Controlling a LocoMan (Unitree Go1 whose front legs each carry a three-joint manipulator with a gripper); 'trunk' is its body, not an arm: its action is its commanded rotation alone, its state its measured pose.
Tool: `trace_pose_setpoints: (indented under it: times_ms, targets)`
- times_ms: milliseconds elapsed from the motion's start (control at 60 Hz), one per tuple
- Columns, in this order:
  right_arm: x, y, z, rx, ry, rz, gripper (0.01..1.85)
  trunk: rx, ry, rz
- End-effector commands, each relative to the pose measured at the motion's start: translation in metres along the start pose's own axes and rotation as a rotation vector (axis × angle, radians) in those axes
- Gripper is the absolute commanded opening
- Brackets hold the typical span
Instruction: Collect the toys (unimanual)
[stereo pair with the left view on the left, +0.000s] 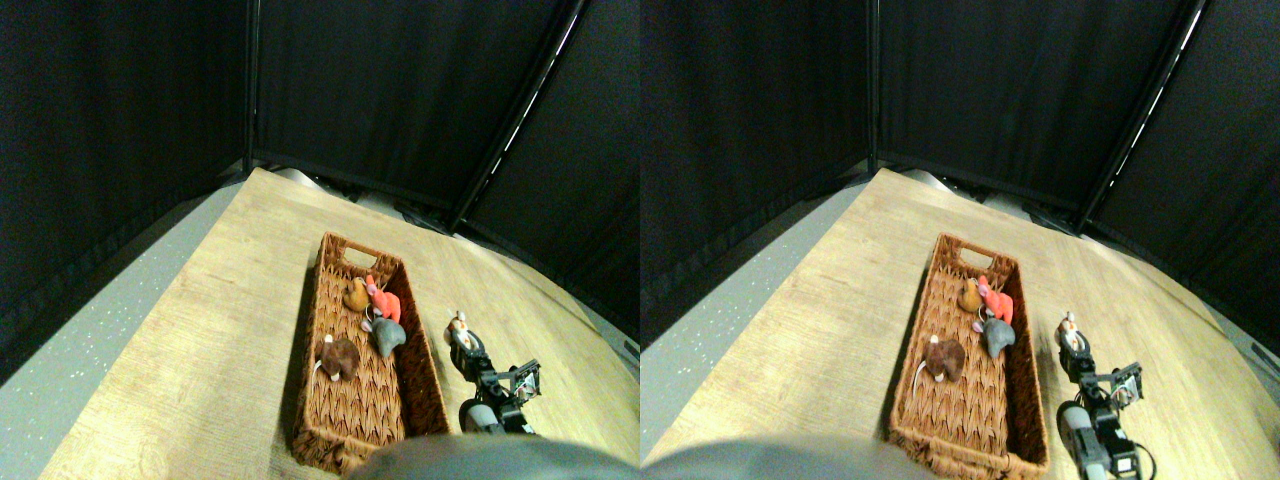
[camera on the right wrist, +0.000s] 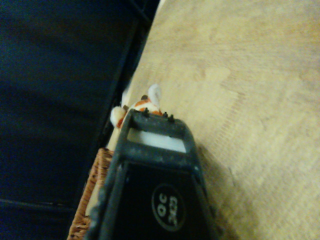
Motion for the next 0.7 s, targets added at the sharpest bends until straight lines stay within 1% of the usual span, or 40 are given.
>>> trace_pose_setpoints:
  times_ms: [17, 50, 67, 117, 133, 150, 217, 267, 300, 367, 417, 450, 500, 533, 567, 583, 617, 650, 700]
  targets:
    - [-0.002, 0.027, 0.004, -0.020, 0.013, 0.114, 0.06, -0.010, 0.006, 0.003]
    - [-0.003, 0.035, 0.003, -0.029, 0.004, 0.127, 0.06, -0.010, 0.006, 0.003]
    - [-0.004, 0.039, 0.003, -0.028, 0.010, 0.134, 0.06, -0.012, 0.002, 0.004]
    - [-0.004, 0.042, 0.002, -0.029, 0.018, 0.143, 0.06, -0.012, 0.002, 0.004]
    - [-0.006, 0.048, 0.001, -0.027, 0.026, 0.159, 0.06, -0.018, -0.002, 0.006]
    - [-0.007, 0.051, 0.000, -0.036, 0.026, 0.162, 0.06, -0.018, -0.002, 0.006]
    - [-0.007, 0.060, -0.004, -0.056, 0.042, 0.178, 0.06, -0.023, -0.004, 0.012]
    - [-0.010, 0.068, -0.010, -0.072, 0.054, 0.182, 0.06, -0.027, -0.008, 0.016]
    - [-0.010, 0.071, -0.012, -0.067, 0.060, 0.186, 0.06, -0.034, -0.014, 0.020]
    - [-0.011, 0.080, -0.021, -0.072, 0.109, 0.207, 0.06, -0.042, -0.018, 0.026]
    - [-0.011, 0.085, -0.024, -0.067, 0.110, 0.208, 0.06, -0.049, -0.024, 0.032]
    - [-0.012, 0.089, -0.029, -0.076, 0.132, 0.222, 0.06, -0.055, -0.027, 0.037]
    - [-0.013, 0.092, -0.034, -0.087, 0.133, 0.223, 0.06, -0.062, -0.031, 0.044]
    - [-0.014, 0.096, -0.038, -0.137, 0.148, 0.266, 0.06, -0.067, -0.033, 0.048]
    - [-0.015, 0.097, -0.040, -0.126, 0.152, 0.260, 0.06, -0.072, -0.036, 0.052]
    - [-0.016, 0.100, -0.044, -0.105, 0.172, 0.261, 0.06, -0.075, -0.036, 0.055]
    - [-0.017, 0.102, -0.046, -0.100, 0.180, 0.261, 0.06, -0.081, -0.038, 0.059]
    - [-0.018, 0.104, -0.050, -0.097, 0.189, 0.260, 0.06, -0.088, -0.044, 0.065]
    - [-0.019, 0.106, -0.054, -0.088, 0.208, 0.263, 0.06, -0.094, -0.047, 0.069]
